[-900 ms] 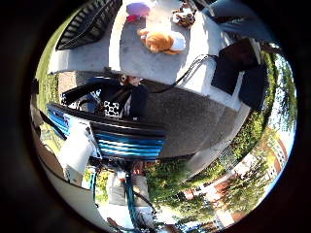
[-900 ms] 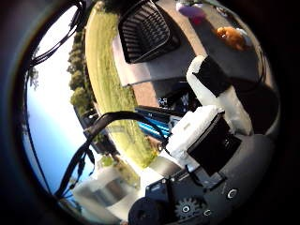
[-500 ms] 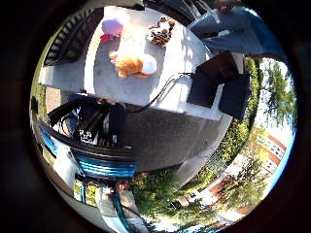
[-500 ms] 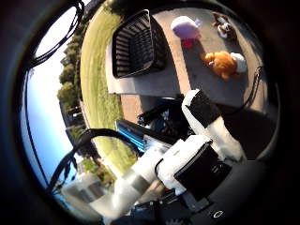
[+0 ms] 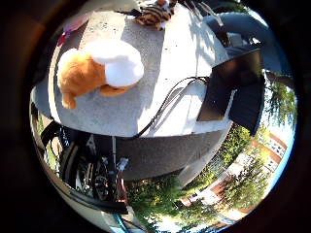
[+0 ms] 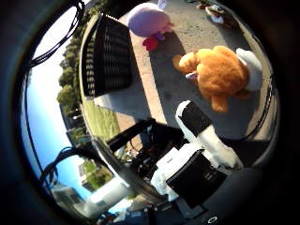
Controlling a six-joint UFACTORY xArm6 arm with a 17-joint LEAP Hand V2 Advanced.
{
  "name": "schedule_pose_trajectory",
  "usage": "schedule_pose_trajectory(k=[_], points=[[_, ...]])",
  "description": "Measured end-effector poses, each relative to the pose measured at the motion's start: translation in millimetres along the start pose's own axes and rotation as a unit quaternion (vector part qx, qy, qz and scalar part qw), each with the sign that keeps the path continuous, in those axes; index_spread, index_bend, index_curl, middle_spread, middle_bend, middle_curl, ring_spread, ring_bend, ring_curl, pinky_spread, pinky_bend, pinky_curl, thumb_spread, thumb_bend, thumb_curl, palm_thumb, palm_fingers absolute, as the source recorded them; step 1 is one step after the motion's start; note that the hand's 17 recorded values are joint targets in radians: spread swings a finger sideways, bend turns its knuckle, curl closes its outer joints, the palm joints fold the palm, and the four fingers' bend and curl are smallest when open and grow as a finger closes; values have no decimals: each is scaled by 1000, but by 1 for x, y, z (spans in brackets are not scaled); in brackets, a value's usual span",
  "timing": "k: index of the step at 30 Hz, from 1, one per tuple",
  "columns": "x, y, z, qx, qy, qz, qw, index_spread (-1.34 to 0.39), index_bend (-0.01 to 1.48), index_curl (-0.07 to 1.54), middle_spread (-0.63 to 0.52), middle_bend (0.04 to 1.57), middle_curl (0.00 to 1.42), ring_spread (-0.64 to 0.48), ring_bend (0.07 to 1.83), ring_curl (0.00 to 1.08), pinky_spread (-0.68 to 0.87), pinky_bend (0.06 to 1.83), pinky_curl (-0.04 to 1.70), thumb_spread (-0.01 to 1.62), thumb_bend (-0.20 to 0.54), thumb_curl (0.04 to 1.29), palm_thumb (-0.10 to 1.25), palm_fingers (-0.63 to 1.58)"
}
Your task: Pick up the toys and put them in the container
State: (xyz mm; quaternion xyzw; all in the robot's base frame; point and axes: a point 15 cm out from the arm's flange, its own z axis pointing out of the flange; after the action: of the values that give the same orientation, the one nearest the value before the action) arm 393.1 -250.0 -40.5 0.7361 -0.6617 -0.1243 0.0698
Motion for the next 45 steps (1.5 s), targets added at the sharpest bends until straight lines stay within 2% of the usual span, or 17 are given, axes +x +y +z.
schedule_pose_trajectory(k=[7,10,12,14,17,19,23,27,30,36,40,45], points=[[4,-13,46,-38,22,-2,999,-56,184,263,45,173,339,254,345,340,409,430,238,1132,-26,341,633,168],[13,-12,59,-62,58,-6,996,-56,193,274,16,191,341,257,398,346,406,437,230,1121,-26,340,643,317],[20,-11,63,-74,78,-10,994,-99,186,273,-16,260,362,237,499,360,402,451,215,1118,-21,341,657,567],[24,-11,63,-79,91,-13,993,-175,110,240,-61,415,424,201,685,409,391,521,224,1108,-15,351,691,862],[24,-13,56,-76,95,-17,992,-255,78,179,-103,629,535,140,976,533,393,632,275,1100,-9,369,747,1032],[23,-18,46,-71,101,-22,992,-312,139,156,-128,740,600,102,1069,594,391,760,330,1088,3,392,800,1136],[26,-20,21,-59,110,-22,992,-460,220,112,-176,915,735,26,1191,694,364,1090,480,1072,42,468,968,1140],[19,8,-10,-78,107,-16,991,-589,309,81,-190,1027,826,-21,1248,740,322,1243,581,1088,45,527,1023,1097],[4,24,-49,-87,112,-18,990,-670,383,62,-196,1070,877,-44,1276,764,295,1295,635,1096,25,559,1019,1056],[-67,40,-143,-62,94,-49,992,-821,547,27,-210,1121,962,-81,1319,806,254,1339,730,1111,-10,619,1009,979],[-145,52,-199,-46,56,-96,993,-904,656,2,-213,1147,1008,-97,1346,828,225,1355,786,1120,-13,652,1002,931],[-251,50,-232,-23,22,-172,985,-966,749,-12,-214,1169,1043,-107,1370,845,206,1367,836,1129,-14,679,989,894]])
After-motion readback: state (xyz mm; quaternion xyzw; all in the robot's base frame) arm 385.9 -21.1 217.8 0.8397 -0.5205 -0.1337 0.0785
